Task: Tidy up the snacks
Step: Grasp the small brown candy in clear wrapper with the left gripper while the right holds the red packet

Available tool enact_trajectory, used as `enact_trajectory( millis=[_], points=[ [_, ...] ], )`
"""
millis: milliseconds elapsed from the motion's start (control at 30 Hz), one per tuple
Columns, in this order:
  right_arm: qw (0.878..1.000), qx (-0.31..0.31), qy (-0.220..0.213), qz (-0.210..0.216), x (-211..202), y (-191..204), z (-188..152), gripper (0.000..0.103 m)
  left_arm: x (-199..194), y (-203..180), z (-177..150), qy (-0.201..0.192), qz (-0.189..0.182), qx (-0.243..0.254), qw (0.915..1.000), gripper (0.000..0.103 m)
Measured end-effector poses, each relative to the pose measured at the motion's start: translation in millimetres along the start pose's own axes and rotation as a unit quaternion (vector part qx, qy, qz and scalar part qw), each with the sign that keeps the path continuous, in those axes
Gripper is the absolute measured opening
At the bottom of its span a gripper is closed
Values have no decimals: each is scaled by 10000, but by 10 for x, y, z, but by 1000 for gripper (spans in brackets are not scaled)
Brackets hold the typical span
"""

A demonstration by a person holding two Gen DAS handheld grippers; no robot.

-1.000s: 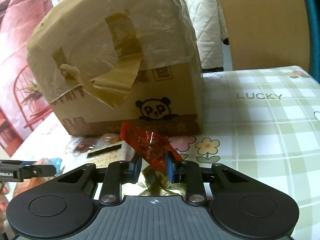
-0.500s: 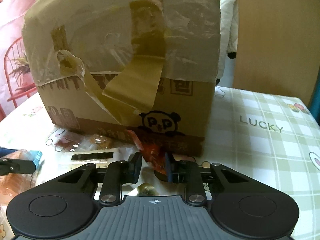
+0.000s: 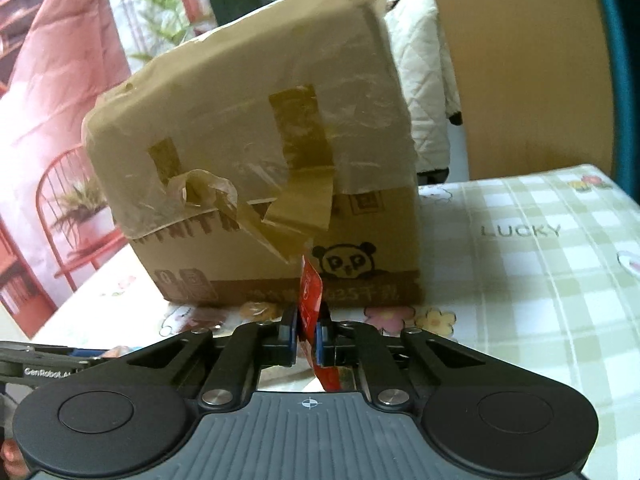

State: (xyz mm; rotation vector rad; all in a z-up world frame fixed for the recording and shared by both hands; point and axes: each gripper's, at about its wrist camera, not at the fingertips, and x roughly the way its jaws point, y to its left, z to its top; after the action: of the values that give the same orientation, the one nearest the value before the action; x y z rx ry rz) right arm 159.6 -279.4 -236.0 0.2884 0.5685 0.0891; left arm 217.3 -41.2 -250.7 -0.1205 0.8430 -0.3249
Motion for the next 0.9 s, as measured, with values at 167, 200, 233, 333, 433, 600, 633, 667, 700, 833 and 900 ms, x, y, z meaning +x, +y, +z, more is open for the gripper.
enact_trajectory(
  millis=[167,200,233,333,433,600,633,667,700,833,900],
  points=[
    [9994,352,-34,-28,-51,-120,-112,8,-21,26,41,-79,11,-29,10000,69],
    [9992,391,-48,-19,-65,-136,-127,8,-21,37,50,-79,26,-52,10000,69],
    [9991,417,-56,-8,-74,-148,-144,8,-18,54,62,-80,43,-86,9999,69],
    [9988,473,-130,53,-86,-164,-196,8,0,97,116,-47,12,-197,9998,68],
    [9982,539,-236,71,-87,-182,-240,8,18,82,200,-59,-51,-139,9999,64],
    [9970,652,-426,0,-114,-236,-273,8,59,48,246,-34,-106,-96,9999,63],
    [9967,674,-454,-7,-119,-250,-278,8,65,46,234,-11,-103,-87,9999,63],
    [9965,691,-478,-6,-122,-260,-284,8,69,50,221,22,-100,-80,9999,63],
    [9963,707,-494,5,-123,-267,-291,8,72,53,204,53,-95,-79,9999,63],
    [9955,784,-512,138,-114,-284,-332,8,18,123,161,74,-67,-92,9999,63],
    [9950,795,-556,217,-129,-296,-349,8,-27,153,161,51,-65,-108,9999,63]
  ],
)
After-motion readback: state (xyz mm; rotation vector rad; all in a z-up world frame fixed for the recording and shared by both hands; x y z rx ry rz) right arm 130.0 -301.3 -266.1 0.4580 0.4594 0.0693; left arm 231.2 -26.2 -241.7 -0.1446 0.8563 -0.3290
